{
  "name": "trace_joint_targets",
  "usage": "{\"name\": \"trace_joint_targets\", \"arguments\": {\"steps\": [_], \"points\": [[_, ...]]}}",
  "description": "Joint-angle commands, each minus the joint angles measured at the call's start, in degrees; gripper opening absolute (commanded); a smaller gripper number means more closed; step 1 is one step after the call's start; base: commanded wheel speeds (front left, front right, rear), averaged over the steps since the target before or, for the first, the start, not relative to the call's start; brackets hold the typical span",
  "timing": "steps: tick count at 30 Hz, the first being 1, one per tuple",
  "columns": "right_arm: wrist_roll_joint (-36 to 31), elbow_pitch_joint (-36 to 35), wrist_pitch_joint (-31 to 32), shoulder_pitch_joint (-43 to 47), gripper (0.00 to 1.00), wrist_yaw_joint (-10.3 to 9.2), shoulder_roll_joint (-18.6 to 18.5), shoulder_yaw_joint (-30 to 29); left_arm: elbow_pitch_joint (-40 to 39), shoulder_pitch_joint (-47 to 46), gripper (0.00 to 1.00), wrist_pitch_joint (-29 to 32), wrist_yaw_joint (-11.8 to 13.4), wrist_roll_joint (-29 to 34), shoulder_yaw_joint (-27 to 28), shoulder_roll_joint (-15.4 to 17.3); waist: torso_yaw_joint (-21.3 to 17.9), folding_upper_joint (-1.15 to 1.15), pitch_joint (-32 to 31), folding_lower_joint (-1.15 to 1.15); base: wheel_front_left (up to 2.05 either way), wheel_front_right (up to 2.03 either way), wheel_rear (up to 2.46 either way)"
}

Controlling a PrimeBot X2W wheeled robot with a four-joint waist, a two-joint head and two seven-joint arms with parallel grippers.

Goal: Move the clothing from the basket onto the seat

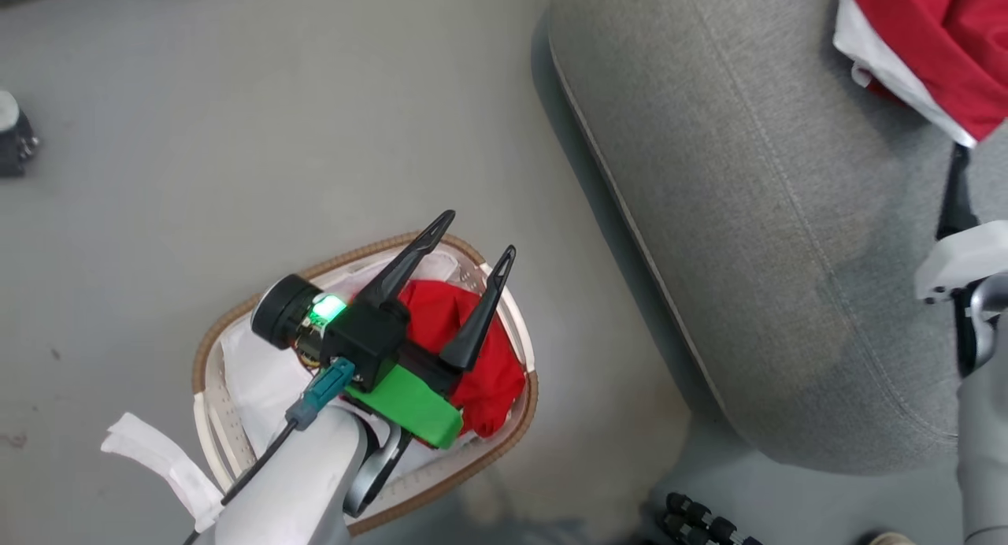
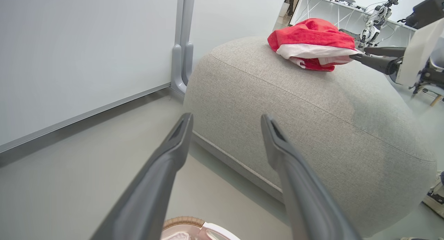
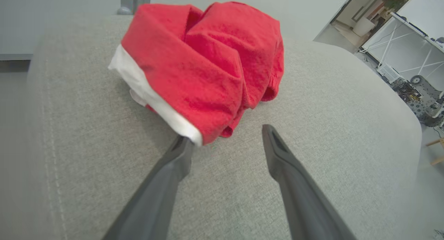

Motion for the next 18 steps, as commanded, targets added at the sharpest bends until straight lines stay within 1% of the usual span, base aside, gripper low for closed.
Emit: {"name": "trace_joint_targets", "arguments": {"steps": [1,4,8,14,18], "points": [[1.3,-2.1,-0.2,1.6,1.0,-0.07,0.4,1.3,0.3,1.2,1.0,0.0,-0.2,0.0,0.7,-0.6,0.6,0.0,-3.7,0.0,0.0,0.0,0.0],[4.0,-6.0,-0.2,4.3,1.0,-0.06,1.6,5.3,0.9,2.7,1.0,0.0,-0.2,0.1,2.5,-1.7,2.1,0.0,-6.1,0.0,0.0,0.0,0.0],[7.2,-9.7,-0.2,6.0,1.0,-0.06,2.0,10.7,1.5,4.4,1.0,0.0,-0.2,0.7,5.7,-3.2,4.9,0.0,-8.9,0.0,0.0,0.0,0.0],[11.1,-11.5,-0.2,6.9,1.0,-0.07,2.5,18.5,2.8,7.3,1.0,0.0,-0.2,1.9,12.5,-5.5,9.7,0.0,-13.2,0.0,0.0,0.0,0.0],[12.6,-11.4,-0.2,8.3,1.0,-0.06,2.8,22.1,4.0,9.2,1.0,0.0,-0.2,2.9,16.4,-6.4,12.9,0.0,-15.8,0.0,0.0,0.0,0.0]]}}
